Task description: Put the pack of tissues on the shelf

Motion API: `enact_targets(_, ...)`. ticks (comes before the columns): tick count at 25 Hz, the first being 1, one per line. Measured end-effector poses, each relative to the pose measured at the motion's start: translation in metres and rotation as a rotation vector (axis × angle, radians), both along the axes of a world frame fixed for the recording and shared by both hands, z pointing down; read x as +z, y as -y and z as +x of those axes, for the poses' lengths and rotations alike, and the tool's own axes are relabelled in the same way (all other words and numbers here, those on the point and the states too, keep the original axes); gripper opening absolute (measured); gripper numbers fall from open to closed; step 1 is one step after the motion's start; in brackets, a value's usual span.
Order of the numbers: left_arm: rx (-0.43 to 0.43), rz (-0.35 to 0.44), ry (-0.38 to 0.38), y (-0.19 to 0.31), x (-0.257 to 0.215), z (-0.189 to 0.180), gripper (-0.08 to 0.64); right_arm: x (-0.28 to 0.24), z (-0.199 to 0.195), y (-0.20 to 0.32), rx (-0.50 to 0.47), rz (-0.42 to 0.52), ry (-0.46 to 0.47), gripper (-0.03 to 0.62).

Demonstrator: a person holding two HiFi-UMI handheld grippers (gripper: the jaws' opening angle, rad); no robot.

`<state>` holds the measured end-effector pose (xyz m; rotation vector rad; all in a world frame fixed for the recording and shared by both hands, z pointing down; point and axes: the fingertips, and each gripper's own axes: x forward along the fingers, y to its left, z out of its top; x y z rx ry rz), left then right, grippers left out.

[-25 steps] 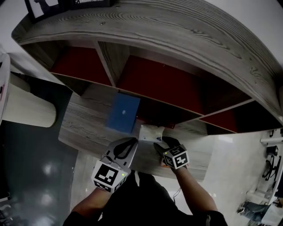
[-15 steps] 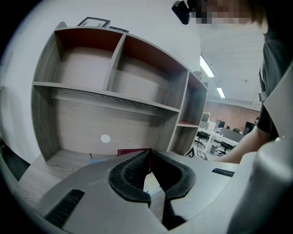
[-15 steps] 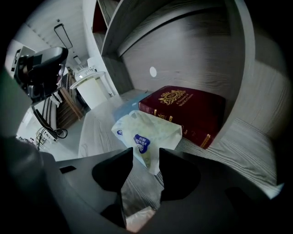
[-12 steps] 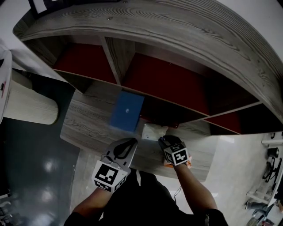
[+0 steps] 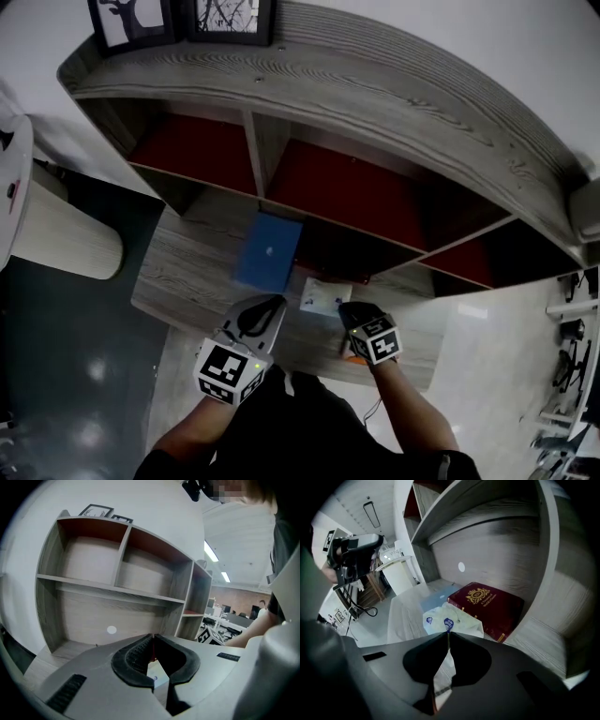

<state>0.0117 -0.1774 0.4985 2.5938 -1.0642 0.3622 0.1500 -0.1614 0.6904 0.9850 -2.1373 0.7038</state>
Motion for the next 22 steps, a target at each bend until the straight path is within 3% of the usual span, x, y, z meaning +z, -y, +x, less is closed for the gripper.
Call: enact_targets(22, 0.034, 0.110, -0.016, -0.006, -0.060, -0.022, 0.025, -0.209, -0.005, -0.010, 0.098, 0.352, 0.214, 0.021)
